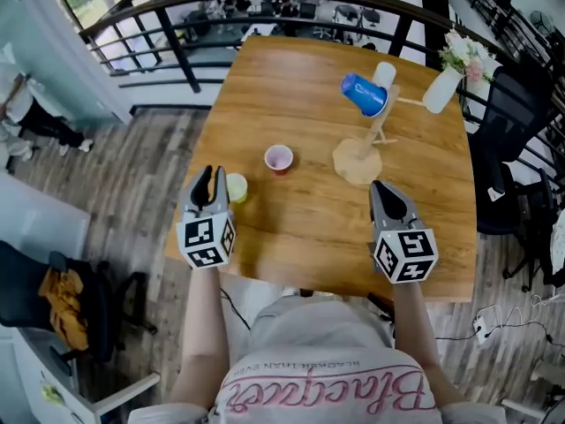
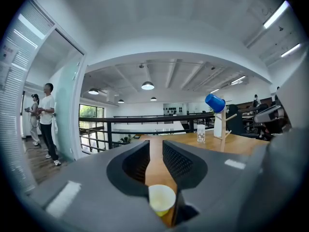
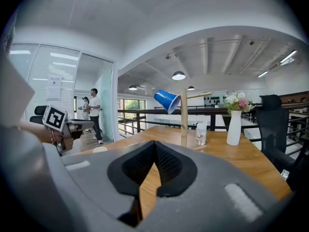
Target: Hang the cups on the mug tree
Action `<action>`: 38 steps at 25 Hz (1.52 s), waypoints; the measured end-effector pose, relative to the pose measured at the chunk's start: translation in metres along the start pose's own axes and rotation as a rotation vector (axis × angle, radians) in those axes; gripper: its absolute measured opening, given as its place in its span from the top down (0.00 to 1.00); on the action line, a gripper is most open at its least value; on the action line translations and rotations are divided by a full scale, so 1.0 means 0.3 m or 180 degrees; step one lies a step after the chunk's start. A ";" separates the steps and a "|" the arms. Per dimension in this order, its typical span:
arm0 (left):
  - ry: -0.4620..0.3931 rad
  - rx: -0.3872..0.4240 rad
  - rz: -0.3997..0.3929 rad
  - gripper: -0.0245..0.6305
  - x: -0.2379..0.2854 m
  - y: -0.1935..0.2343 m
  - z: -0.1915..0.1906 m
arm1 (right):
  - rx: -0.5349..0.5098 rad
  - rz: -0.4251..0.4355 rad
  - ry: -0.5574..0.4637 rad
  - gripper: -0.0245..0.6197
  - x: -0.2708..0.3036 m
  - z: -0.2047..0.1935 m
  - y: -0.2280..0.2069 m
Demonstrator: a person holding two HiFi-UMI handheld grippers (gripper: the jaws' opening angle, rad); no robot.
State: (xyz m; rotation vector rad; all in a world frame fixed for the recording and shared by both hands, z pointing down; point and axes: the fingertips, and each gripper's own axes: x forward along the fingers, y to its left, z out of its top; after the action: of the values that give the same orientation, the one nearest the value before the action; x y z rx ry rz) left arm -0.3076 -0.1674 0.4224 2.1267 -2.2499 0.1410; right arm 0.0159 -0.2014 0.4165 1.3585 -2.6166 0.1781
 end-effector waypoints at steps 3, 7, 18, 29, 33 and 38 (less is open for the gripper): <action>0.0113 -0.0069 -0.0029 0.68 -0.015 0.009 -0.074 | -0.0012 0.0052 0.0072 0.96 0.008 -0.021 0.028; 0.0252 -0.0084 -0.0015 0.29 -0.021 0.011 -0.169 | -0.0008 0.0093 0.0158 0.96 0.010 -0.054 0.045; 0.0627 -0.0047 -0.0158 0.19 -0.039 -0.033 -0.399 | -0.0070 0.0108 0.0357 0.96 -0.014 -0.115 0.078; 0.0829 0.0310 -0.0332 0.26 0.076 -0.050 -0.537 | 0.0050 0.0017 0.0224 0.96 0.013 -0.194 0.102; 0.0881 0.0291 -0.0371 0.29 0.130 -0.055 -0.541 | -0.0031 0.0004 0.0213 0.96 0.005 -0.215 0.126; 0.1158 0.0347 -0.0393 0.36 0.175 -0.055 -0.587 | 0.0020 -0.0125 0.0164 0.96 -0.028 -0.213 0.109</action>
State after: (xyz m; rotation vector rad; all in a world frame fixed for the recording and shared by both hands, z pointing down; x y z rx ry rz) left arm -0.2998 -0.2038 0.6030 2.0774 -1.9400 0.6046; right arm 0.0009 -0.1636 0.4762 1.3874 -2.5473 0.2132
